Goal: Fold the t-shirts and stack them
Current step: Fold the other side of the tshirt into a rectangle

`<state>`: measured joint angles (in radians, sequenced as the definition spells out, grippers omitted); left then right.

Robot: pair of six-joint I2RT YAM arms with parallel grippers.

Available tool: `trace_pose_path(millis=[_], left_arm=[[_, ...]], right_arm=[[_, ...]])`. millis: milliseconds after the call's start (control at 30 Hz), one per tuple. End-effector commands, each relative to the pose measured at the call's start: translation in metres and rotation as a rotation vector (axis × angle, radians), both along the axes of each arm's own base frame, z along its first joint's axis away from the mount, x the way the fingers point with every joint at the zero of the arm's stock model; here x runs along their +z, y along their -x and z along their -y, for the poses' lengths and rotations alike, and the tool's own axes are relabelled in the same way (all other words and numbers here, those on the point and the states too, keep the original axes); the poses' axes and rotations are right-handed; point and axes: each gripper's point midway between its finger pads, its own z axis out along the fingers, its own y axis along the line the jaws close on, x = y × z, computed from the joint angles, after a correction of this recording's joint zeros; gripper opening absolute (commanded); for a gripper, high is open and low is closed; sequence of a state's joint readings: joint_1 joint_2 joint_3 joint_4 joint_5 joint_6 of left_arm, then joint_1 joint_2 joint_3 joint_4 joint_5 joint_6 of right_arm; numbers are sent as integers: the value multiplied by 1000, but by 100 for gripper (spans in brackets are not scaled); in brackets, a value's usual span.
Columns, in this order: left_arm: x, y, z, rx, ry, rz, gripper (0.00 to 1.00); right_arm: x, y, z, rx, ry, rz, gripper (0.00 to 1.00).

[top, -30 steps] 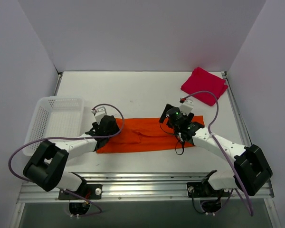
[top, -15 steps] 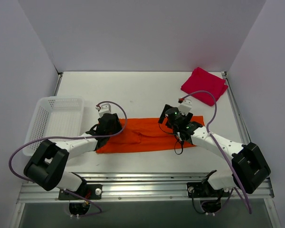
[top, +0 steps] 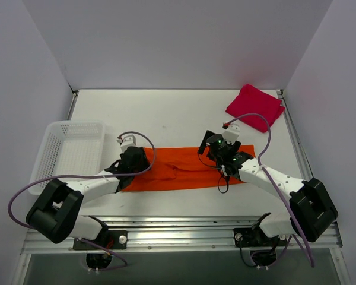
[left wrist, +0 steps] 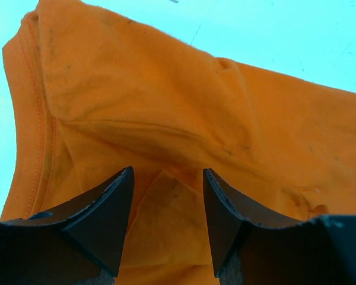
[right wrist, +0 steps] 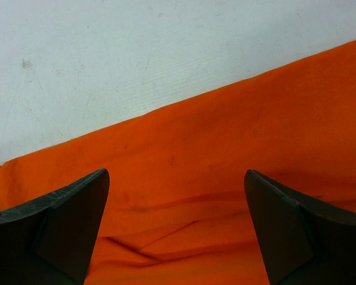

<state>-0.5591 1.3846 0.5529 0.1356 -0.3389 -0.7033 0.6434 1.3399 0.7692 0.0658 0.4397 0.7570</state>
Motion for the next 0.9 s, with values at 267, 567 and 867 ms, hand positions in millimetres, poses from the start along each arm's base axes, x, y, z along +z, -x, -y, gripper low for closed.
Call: trace_pose_path(millis=[267, 567, 867], left_arm=[[-12, -3, 3, 0, 19, 2, 58], [-18, -6, 7, -9, 19, -9, 52], [-9, -4, -2, 18, 1, 1, 46]], right_arm=[[10, -8, -5, -7, -2, 33, 92], [10, -8, -5, -9, -1, 31, 93], [8, -8, -5, -8, 4, 28, 93]])
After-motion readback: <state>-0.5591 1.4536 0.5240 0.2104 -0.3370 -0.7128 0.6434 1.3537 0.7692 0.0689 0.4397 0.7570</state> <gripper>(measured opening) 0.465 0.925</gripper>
